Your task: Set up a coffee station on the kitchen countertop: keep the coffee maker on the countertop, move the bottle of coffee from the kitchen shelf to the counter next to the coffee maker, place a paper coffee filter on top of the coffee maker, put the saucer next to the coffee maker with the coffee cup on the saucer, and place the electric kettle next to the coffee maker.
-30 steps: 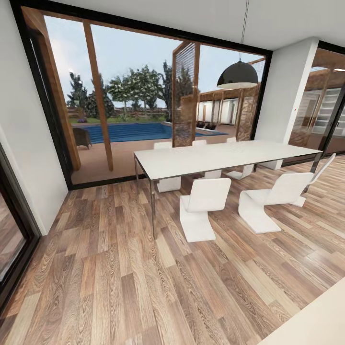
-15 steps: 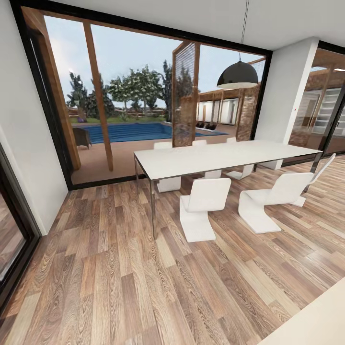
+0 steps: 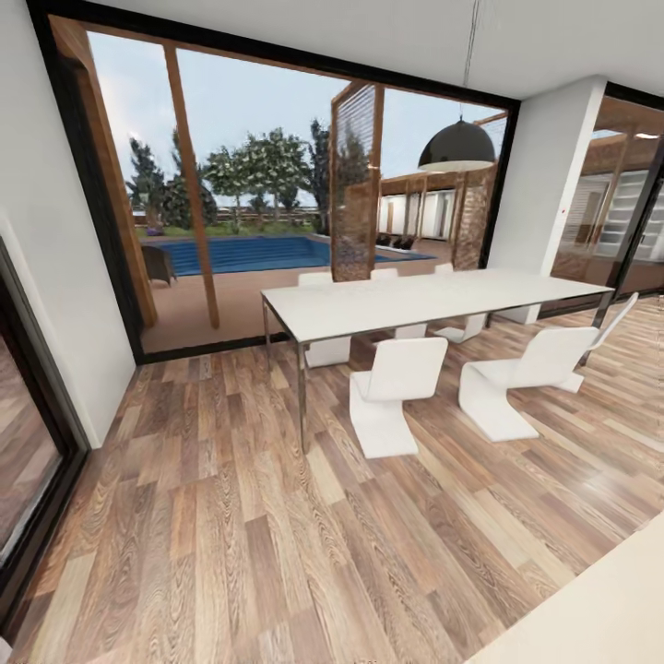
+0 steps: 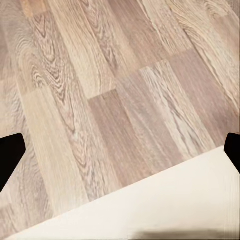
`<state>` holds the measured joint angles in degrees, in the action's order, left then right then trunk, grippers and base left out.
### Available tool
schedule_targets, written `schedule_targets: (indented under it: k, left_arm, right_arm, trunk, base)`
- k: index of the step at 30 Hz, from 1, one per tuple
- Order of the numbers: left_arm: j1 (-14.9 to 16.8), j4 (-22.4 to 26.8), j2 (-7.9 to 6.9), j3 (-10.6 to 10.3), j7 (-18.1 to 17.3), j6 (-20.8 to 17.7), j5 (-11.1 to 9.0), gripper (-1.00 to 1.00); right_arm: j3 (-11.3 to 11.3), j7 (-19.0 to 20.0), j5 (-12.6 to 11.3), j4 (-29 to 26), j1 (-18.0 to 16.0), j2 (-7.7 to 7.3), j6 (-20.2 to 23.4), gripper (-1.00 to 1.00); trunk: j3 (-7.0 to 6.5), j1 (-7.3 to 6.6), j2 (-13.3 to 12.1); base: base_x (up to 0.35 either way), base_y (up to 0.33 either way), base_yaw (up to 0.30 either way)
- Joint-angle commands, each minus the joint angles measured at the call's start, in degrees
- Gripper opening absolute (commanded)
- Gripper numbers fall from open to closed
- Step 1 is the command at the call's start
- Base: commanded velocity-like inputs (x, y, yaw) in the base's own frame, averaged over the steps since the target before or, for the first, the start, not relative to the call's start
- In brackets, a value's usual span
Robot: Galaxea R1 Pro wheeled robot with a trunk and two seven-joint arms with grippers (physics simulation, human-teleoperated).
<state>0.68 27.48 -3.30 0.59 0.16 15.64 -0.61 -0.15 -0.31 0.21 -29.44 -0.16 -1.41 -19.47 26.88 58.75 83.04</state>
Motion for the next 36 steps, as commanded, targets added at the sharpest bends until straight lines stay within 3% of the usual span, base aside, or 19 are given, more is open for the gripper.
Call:
schedule_targets:
  k: [1, 15, 21, 36]
  left_arm:
    - [0.02, -0.04, 0.01, 0.00, 0.02, 0.18, -0.05, 1.00]
    - [0.02, -1.72, -0.13, -0.15, -0.07, 0.27, -0.02, 1.00]
    - [0.02, -1.73, -0.13, -0.15, -0.07, 0.27, 0.28, 1.00]
    - [0.02, -1.73, -0.13, -0.23, -0.07, 0.27, 0.47, 1.00]
  right_arm:
    - [-0.02, -0.03, 0.01, -0.01, -0.02, 0.00, -0.13, 1.00]
    - [-0.03, -0.03, -0.04, 0.17, -0.02, 0.00, -0.13, 1.00]
    - [-1.96, -0.03, -0.04, 0.17, -0.02, 0.00, -0.13, 1.00]
    - [-2.05, 0.02, -0.04, 0.17, -0.02, 0.00, -0.13, 1.00]
  trunk:
    - [0.05, -0.02, 0.03]
    - [0.05, -0.02, 0.03]
    - [0.05, -0.02, 0.03]
    - [0.05, -0.02, 0.03]
  base:
    - [-0.232, 0.221, -0.194]
    - [-0.234, 0.227, -0.263]
    - [-0.234, 0.231, -0.267]
    - [-0.234, 0.231, -0.267]
